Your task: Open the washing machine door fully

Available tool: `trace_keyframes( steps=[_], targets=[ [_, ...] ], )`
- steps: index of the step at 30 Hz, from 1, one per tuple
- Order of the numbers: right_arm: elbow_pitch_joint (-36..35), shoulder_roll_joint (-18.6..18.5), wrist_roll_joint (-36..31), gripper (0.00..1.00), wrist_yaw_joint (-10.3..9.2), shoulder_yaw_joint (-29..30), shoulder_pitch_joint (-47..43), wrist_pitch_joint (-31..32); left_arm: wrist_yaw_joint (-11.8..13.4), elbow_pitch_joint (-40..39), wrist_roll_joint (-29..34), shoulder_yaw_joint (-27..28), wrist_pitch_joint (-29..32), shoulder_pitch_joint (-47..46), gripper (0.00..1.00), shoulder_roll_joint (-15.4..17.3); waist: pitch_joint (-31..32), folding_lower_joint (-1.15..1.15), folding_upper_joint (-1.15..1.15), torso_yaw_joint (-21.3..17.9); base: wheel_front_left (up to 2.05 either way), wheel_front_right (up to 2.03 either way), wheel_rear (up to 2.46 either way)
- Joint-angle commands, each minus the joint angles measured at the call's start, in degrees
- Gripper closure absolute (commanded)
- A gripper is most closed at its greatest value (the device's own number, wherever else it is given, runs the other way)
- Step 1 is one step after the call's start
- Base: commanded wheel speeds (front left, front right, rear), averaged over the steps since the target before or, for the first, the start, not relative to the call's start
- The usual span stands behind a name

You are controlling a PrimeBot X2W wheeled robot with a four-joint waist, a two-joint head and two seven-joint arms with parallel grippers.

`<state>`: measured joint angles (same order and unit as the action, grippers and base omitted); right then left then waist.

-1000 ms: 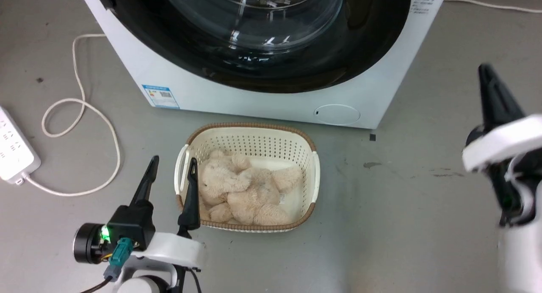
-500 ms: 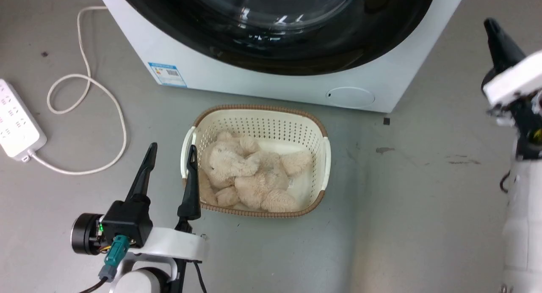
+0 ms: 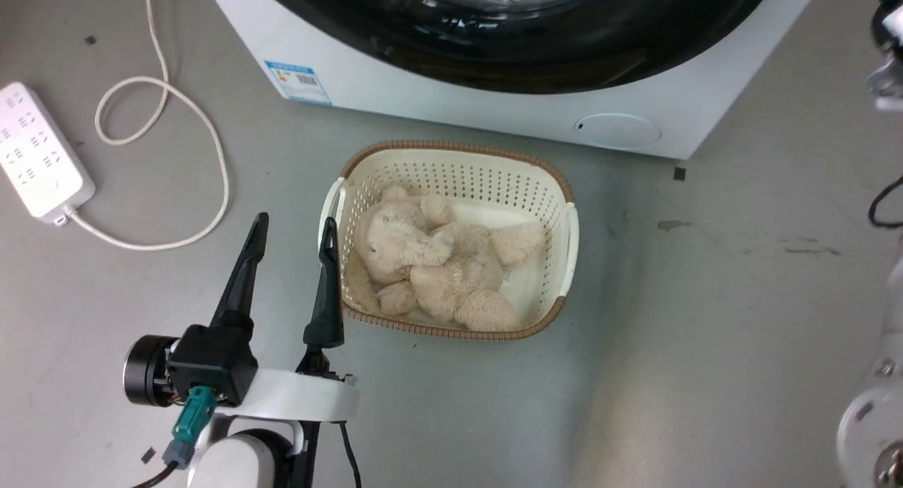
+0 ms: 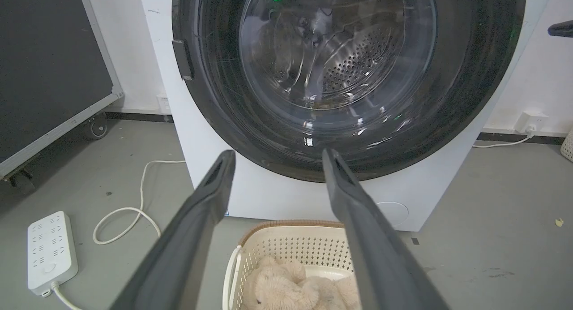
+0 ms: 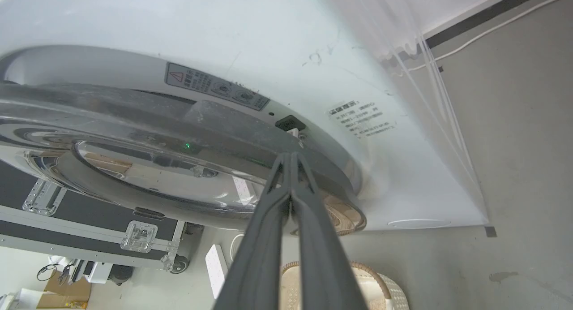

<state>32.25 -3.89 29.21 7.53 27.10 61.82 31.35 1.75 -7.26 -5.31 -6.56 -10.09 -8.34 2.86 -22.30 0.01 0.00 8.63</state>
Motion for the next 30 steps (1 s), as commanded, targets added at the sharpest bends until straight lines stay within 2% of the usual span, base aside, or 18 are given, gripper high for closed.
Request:
trace_keyframes(
  steps=[1,11,24,30],
  targets=[
    [2.27,-0.78,0.88,1.0,-0.01,1.89,3.83,2.0,0.32,-0.49,-0.32,-0.22,-0.62,-1.01,0.0,0.01,-0.9,-0.01,0.0,0.5,0.0,0.0,0.0],
    [10.26,-1.5,0.78,1.0,-0.02,9.68,14.89,10.23,0.38,-1.4,-0.7,-0.85,-1.81,-2.49,0.0,0.01,-4.19,-0.01,0.0,1.02,0.0,0.0,0.0],
    [14.37,-0.52,-0.02,1.0,-0.03,16.82,24.94,19.17,0.79,-2.31,-1.67,-2.49,-3.25,-4.29,0.0,0.01,-7.97,-0.01,0.0,2.48,0.0,0.0,0.0],
    [14.38,0.28,0.34,1.0,-0.04,18.86,25.36,25.61,0.78,-2.24,-1.77,-2.36,-3.97,-4.76,0.0,0.01,-8.17,-0.01,0.0,2.99,0.0,0.0,0.0]
  ],
)
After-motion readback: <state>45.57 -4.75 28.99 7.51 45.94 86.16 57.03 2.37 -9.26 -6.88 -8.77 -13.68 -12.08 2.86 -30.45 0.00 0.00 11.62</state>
